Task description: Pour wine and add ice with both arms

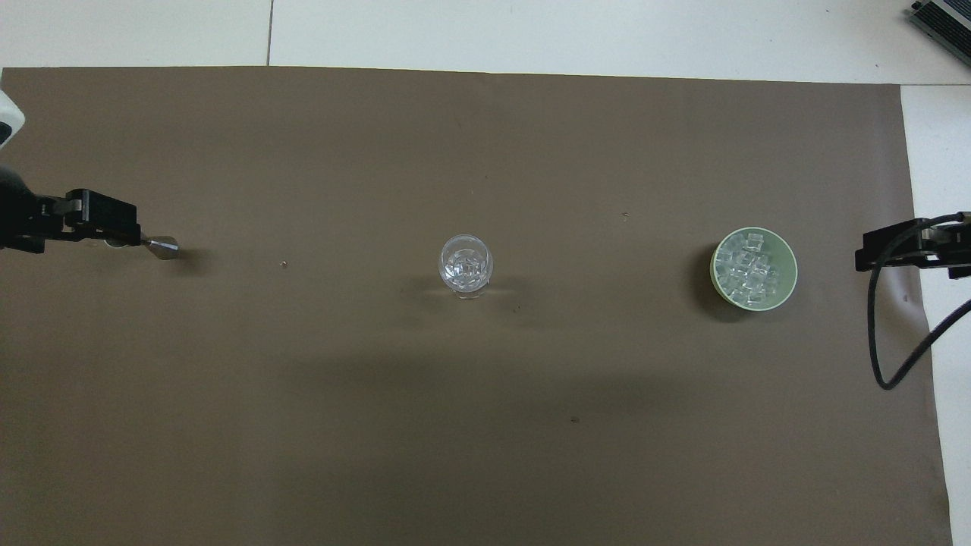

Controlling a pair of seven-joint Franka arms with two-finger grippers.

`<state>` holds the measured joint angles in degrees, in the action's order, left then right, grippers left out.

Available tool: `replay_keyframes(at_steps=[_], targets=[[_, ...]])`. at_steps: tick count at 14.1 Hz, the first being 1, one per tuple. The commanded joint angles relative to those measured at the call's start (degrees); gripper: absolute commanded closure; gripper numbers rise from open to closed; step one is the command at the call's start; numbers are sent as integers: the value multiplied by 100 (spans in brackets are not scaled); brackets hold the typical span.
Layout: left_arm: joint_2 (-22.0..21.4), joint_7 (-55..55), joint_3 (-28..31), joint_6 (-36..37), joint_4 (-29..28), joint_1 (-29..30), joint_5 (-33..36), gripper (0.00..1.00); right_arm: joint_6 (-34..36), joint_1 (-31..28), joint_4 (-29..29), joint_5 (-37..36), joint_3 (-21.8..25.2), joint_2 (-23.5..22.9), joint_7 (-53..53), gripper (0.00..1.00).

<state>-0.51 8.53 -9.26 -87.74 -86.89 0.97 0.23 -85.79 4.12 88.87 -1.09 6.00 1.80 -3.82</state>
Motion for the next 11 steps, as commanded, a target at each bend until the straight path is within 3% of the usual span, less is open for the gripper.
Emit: replay_keyframes(at_steps=[1, 4, 11], targets=[[-134, -27, 310, 117, -100, -473, 12, 0, -25, -51, 192, 47, -38, 172, 84, 0], [-134, -80, 766, 91, -109, -676, 12, 0, -25, -51, 192, 47, -38, 172, 84, 0], [-125, -317, 1128, 64, -144, -791, 12, 0, -25, -51, 192, 47, -38, 172, 84, 0]])
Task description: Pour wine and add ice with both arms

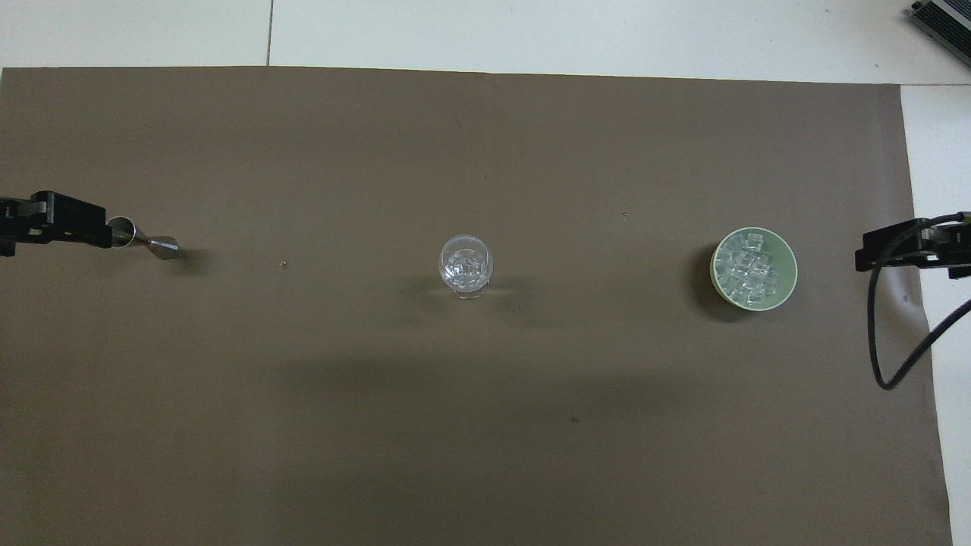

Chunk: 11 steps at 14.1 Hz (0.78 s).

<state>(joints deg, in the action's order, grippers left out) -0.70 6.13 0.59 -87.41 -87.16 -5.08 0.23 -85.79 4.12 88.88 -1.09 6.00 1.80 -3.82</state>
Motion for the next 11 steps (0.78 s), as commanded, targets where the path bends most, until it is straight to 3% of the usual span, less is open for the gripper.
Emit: replay_keyframes(at_steps=[1, 11], targets=[[-106, -77, 143, 31, -117, -212, 12, 0, -25, -51, 191, 47, -38, 171, 84, 0], [-114, -77, 152, 5, -134, -265, 12, 0, -25, -51, 191, 47, -38, 171, 84, 0]])
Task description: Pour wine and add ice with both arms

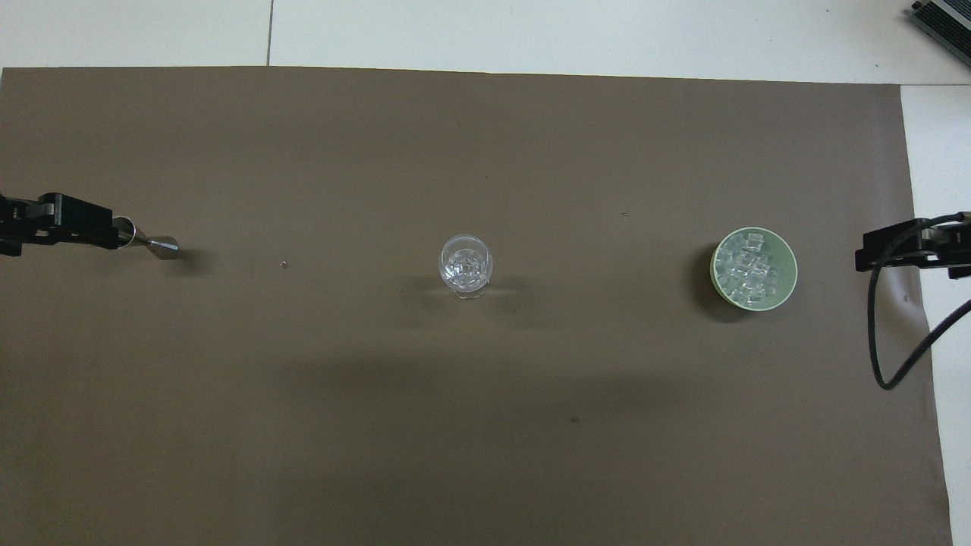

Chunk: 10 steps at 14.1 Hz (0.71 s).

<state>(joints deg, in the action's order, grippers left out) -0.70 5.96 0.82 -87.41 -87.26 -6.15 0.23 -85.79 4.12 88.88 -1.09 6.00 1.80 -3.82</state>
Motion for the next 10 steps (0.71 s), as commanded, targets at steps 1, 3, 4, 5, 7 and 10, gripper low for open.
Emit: replay_keyframes(at_steps=[1, 3, 4, 5, 7, 10], targets=[[-114, -51, 138, 5, -125, -159, 12, 0, -25, -51, 191, 47, -38, 171, 84, 0], [-114, -42, 207, -13, -125, -185, 12, 0, -25, -51, 191, 47, -38, 171, 84, 0], [-114, -68, 208, -22, -125, -133, 12, 0, -25, -51, 191, 47, -38, 171, 84, 0], [-114, -69, 191, -22, -134, -89, 12, 0, -25, -51, 191, 47, -38, 171, 84, 0], [-114, -60, 147, -22, -134, -45, 12, 0, -25, -51, 191, 47, -38, 171, 84, 0], [-123, -69, -221, -13, -125, 288, 12, 0, -25, -51, 191, 47, -38, 171, 84, 0]])
